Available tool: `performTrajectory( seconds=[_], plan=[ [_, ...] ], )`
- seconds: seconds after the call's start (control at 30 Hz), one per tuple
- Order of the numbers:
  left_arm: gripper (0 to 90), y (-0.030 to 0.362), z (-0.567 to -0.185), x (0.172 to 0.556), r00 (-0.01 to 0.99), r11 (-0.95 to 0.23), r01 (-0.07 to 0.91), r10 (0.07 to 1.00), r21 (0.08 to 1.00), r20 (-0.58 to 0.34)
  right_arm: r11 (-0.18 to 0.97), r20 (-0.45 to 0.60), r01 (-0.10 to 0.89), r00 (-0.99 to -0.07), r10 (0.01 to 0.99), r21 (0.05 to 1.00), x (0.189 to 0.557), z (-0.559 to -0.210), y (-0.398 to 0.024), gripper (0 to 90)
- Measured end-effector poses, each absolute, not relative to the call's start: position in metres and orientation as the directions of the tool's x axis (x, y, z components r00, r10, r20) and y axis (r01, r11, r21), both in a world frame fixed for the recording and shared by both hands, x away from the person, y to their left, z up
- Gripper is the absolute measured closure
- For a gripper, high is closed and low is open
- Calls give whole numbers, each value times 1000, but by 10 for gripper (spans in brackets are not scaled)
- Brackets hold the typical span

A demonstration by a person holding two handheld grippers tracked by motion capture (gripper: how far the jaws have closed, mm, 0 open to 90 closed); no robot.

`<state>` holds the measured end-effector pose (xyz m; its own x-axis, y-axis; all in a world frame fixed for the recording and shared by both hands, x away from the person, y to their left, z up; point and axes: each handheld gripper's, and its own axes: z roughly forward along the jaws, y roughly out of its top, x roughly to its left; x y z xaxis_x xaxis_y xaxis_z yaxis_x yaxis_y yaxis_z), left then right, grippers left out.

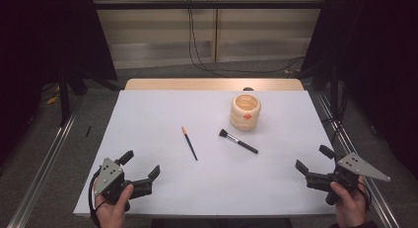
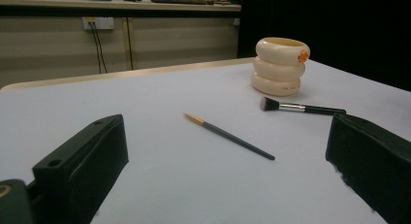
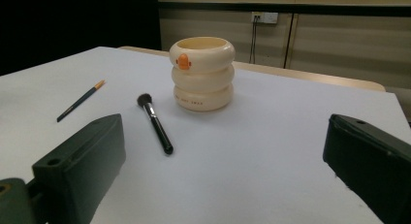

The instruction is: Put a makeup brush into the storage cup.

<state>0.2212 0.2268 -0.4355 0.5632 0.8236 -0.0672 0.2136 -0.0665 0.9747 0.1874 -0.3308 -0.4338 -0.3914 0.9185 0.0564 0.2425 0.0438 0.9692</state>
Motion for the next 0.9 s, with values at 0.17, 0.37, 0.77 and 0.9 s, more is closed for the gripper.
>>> performTrajectory(
  seconds=[0.17, 0.37, 0.77, 0.9],
  plan=[
    [13, 226, -435, 221, 569, -79, 202, 821, 976, -51, 57, 42, 238, -393, 918, 969, 187, -434, -331, 16],
    [13, 225, -435, 219, 570, -99, 212, 821, 972, -40, 55, 50, 247, -398, 916, 967, 189, -435, -331, 16],
    [14, 225, -432, 216, 584, -91, 209, 810, 974, -49, 37, 69, 243, -410, 909, 969, 191, -434, -330, 8],
    [15, 225, -431, 215, 583, -83, 221, 810, 972, -64, 43, 64, 242, -419, 906, 969, 189, -433, -328, 3]
  ],
)
